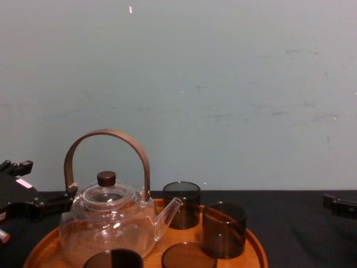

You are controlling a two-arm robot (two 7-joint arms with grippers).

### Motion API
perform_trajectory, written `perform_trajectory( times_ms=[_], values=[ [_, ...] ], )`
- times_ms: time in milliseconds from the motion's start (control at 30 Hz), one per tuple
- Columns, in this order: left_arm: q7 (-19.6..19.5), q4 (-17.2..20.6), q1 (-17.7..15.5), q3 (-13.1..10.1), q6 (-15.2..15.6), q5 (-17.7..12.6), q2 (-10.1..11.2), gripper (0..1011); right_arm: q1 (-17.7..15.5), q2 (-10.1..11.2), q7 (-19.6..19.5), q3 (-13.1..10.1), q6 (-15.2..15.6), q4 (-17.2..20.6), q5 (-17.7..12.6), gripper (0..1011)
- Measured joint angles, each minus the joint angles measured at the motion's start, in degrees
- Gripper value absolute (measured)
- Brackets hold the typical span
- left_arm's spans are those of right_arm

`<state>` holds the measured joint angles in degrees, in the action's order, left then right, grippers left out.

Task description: Pick up the glass from the table and place it on the tray.

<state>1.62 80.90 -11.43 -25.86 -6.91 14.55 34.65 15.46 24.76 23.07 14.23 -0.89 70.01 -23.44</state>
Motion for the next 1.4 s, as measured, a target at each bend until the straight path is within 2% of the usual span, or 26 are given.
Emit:
perform_trajectory(
  times_ms=[1400],
  values=[
    [0.0, 0.0, 0.0, 0.0, 0.0, 0.0, 0.0, 1010, -0.09, 0.12, 0.44, 0.32, 0.16, 0.22, -0.14, 1002]
  ],
)
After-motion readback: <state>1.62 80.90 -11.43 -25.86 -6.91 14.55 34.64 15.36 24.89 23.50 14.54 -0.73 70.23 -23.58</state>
